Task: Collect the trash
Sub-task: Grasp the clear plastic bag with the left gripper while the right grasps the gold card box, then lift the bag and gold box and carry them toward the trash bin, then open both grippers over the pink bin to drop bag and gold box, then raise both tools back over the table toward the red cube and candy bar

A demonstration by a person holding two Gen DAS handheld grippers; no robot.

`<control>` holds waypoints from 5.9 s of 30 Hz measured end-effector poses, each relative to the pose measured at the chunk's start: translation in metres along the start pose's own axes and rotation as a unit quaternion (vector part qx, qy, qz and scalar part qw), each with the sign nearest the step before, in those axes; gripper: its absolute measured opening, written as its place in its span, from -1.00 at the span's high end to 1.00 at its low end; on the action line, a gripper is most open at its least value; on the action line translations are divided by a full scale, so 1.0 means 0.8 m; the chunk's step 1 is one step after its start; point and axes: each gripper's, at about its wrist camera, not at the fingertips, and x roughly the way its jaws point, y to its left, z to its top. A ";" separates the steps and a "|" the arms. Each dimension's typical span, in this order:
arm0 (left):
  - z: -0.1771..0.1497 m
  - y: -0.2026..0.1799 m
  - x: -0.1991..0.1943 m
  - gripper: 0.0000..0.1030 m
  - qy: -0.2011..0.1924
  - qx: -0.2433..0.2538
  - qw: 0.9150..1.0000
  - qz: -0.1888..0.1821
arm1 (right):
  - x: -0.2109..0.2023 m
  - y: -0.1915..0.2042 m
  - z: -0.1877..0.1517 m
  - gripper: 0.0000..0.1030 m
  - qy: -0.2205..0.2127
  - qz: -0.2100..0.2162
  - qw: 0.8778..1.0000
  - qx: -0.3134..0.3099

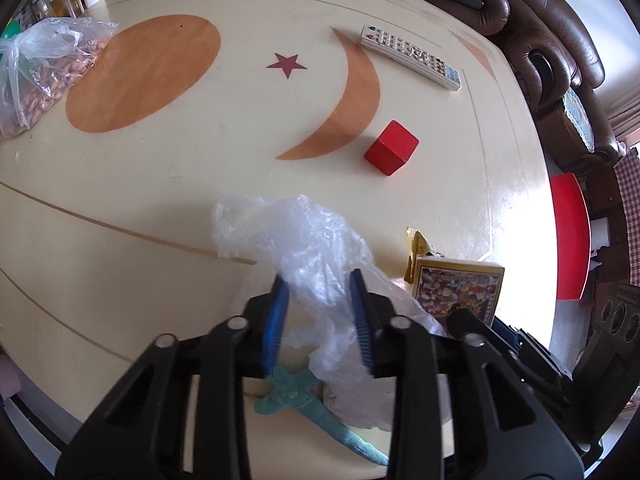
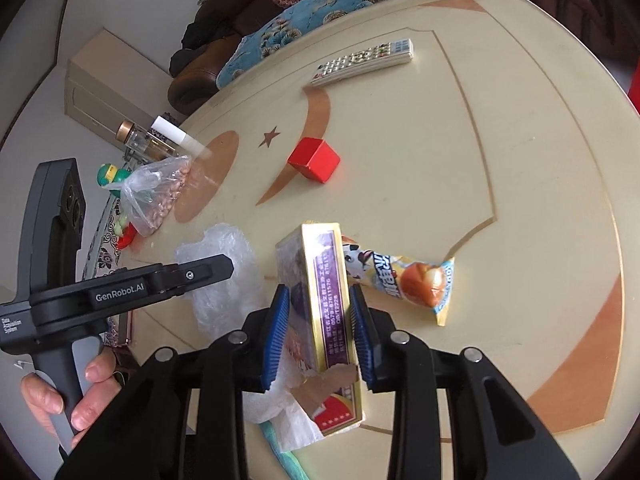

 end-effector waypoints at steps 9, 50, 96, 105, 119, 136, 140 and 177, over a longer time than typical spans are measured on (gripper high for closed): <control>0.001 0.006 -0.013 0.65 -0.010 0.000 1.000 -0.006 | -0.013 0.023 0.002 0.62 -0.023 0.000 0.999 -0.033; -0.232 -0.048 -0.245 0.65 -0.200 0.159 0.967 -0.011 | -0.272 0.152 -0.149 0.63 -0.201 -0.104 0.961 -0.159; -0.397 -0.058 -0.066 0.65 -0.119 0.231 0.966 0.004 | -0.175 0.023 -0.351 0.63 -0.092 -0.157 0.979 -0.089; -0.399 -0.041 -0.007 0.65 -0.090 0.206 0.974 -0.003 | -0.114 -0.016 -0.361 0.63 -0.041 -0.160 0.984 -0.069; -0.380 -0.005 0.114 0.65 -0.010 0.125 0.992 -0.019 | 0.000 -0.080 -0.352 0.63 0.031 -0.163 0.985 -0.052; -0.364 0.016 0.151 -0.16 0.007 0.088 0.996 -0.005 | 0.029 -0.115 -0.343 0.03 0.036 -0.166 0.985 -0.030; -0.365 0.018 0.152 -0.16 -0.002 0.085 0.996 0.003 | 0.026 -0.118 -0.341 0.03 0.034 -0.163 0.986 -0.020; -0.339 0.022 -0.117 -0.38 -0.127 0.152 0.978 0.070 | -0.186 0.021 -0.292 -0.22 -0.105 -0.114 0.981 -0.119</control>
